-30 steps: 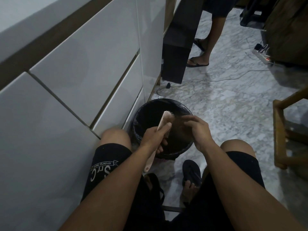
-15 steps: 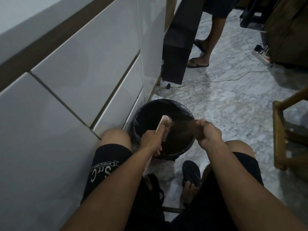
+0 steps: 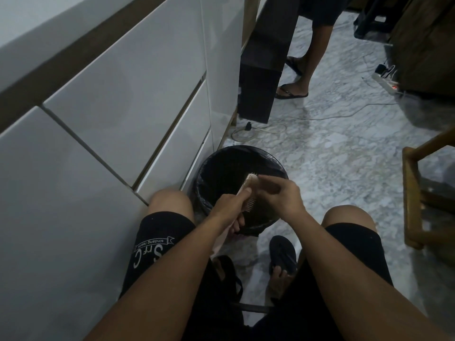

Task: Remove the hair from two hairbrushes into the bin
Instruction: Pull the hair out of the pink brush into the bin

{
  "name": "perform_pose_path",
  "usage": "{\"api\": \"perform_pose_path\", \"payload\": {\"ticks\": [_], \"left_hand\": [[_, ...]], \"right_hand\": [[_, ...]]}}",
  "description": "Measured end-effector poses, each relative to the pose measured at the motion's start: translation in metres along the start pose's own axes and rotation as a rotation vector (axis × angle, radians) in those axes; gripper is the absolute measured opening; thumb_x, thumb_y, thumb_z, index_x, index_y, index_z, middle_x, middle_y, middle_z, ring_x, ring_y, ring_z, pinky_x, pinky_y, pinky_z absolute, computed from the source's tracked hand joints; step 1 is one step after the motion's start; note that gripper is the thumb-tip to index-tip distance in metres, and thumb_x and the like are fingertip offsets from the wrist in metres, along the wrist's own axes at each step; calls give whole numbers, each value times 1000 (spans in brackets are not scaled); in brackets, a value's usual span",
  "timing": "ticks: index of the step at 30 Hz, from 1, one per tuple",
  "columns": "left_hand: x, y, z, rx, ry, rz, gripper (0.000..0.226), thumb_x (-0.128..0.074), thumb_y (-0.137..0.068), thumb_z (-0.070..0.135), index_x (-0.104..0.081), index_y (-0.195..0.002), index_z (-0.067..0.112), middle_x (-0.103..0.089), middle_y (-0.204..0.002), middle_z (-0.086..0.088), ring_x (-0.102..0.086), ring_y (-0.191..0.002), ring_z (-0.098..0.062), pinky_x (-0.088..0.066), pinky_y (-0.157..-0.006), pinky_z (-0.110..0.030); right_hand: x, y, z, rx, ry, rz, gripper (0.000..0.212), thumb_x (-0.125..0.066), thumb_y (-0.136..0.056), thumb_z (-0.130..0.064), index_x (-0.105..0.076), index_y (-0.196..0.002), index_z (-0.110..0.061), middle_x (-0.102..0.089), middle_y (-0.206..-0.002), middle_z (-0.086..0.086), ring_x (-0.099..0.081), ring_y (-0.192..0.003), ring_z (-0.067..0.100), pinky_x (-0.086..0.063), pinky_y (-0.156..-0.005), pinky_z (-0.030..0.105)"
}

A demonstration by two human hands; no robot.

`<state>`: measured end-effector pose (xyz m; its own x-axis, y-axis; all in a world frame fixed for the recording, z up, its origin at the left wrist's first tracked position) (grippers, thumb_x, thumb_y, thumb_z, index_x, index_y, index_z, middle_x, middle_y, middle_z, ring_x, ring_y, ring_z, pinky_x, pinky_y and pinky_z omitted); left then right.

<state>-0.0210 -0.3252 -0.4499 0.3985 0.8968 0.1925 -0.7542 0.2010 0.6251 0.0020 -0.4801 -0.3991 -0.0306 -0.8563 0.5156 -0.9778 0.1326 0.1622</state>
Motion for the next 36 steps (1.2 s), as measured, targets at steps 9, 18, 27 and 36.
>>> {"api": "perform_pose_path", "payload": {"ticks": [9, 18, 27, 36], "left_hand": [[15, -4, -1, -3, 23, 96, 60, -46, -93, 57, -64, -102, 0, -61, -56, -9, -52, -37, -17, -40, -40, -22], [14, -5, -6, 36, -3, 103, 60, -43, -94, 55, -64, -105, 1, -62, -58, -10, -53, -38, -18, -40, -43, -23], [-2, -1, 3, -28, -178, 25, 32, -44, -92, 36, -61, -100, 9, -66, -72, -13, -55, -46, -21, -43, -46, -25], [6, -6, 2, -40, -173, 65, 40, -38, -98, 38, -57, -117, 9, -64, -70, -10, -52, -43, -16, -41, -40, -22]], "right_hand": [[67, -2, 56, -401, -335, 492, 24, -62, -78, 3, -79, -82, -14, -76, -86, 6, -71, -86, 29, -60, -75, 37], [27, 7, 62, -599, -1068, 351, 14, -61, -88, -1, -71, -93, -10, -72, -100, 11, -69, -85, 22, -60, -63, 32], [-2, 3, 3, -98, -226, -65, 37, -80, -77, -22, -71, -113, -16, -72, -107, -2, -66, -99, 8, -52, -90, 24], [51, 0, 48, -351, -455, 453, 15, -69, -82, -5, -72, -82, -20, -72, -87, 0, -70, -91, 23, -58, -88, 47]]}}
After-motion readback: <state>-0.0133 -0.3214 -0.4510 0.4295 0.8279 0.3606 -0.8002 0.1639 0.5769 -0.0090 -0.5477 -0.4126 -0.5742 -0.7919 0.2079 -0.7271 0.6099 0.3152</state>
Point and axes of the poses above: each hand's wrist, its own y-axis away from the middle knuckle, its own x-axis out of the back of the hand, z = x × y, the point moved 10 cm from there along -y, towards the middle knuckle
